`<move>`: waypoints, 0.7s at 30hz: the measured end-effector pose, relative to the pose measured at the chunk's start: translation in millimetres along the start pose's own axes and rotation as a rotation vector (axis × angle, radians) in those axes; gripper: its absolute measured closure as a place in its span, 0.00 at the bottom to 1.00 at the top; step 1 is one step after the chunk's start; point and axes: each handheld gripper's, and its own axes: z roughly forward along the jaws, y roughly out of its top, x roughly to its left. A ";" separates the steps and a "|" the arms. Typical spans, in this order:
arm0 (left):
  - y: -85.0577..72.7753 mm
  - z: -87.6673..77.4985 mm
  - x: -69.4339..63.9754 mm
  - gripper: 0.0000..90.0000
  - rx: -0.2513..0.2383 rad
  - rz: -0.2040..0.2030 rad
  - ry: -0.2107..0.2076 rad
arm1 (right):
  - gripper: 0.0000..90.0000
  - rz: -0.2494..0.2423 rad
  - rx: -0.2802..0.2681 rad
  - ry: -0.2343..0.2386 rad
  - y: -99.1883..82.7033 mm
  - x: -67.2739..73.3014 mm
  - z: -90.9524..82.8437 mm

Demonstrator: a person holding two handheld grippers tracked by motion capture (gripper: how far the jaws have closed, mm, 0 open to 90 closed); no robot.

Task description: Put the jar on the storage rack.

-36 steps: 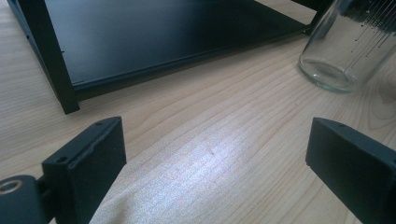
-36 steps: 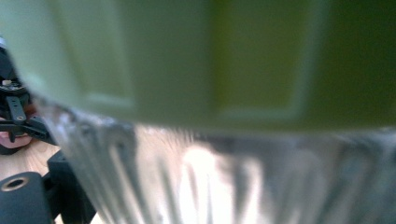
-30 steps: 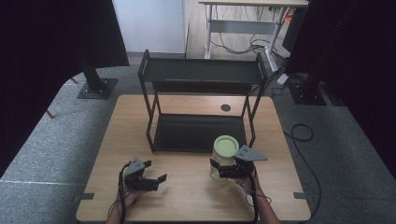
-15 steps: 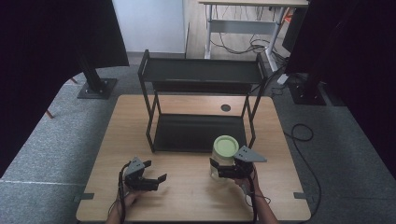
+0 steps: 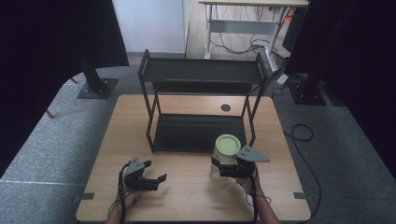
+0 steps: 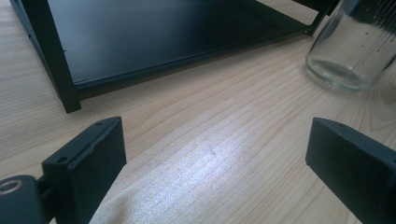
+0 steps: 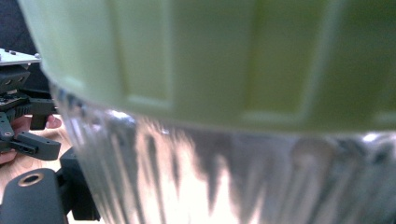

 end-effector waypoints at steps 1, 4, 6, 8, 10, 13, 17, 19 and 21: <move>0.0 0.0 0.0 0.05 0.000 0.000 0.000 | 0.12 -0.011 0.002 0.001 2.2 0.9 -1.0; 0.0 0.1 0.0 0.05 0.000 -0.001 0.001 | 0.12 -0.022 -0.005 0.007 6.9 2.8 -3.3; 0.0 0.0 0.1 0.05 0.000 -0.001 0.000 | 0.12 -0.024 -0.007 0.007 8.2 3.5 -4.0; 0.0 -0.1 0.1 0.05 -0.001 -0.002 0.001 | 0.12 -0.032 -0.014 0.012 11.8 5.4 -5.8; 0.0 -0.1 0.1 0.05 -0.001 -0.002 0.001 | 0.12 -0.034 -0.016 0.017 14.2 6.9 -6.9; -0.1 -0.2 0.4 0.05 -0.003 -0.004 0.000 | 0.11 -0.046 -0.019 0.024 17.7 9.1 -7.9; -0.1 -0.3 0.8 0.05 -0.005 -0.007 -0.001 | 0.11 -0.060 -0.018 0.033 21.7 12.3 -8.8; -0.1 -0.2 0.5 0.05 -0.005 -0.005 0.000 | 0.11 -0.065 -0.021 0.035 23.2 13.5 -9.0; -0.1 -0.3 0.4 0.05 -0.005 -0.004 0.000 | 0.11 -0.068 -0.022 0.037 24.5 14.2 -9.1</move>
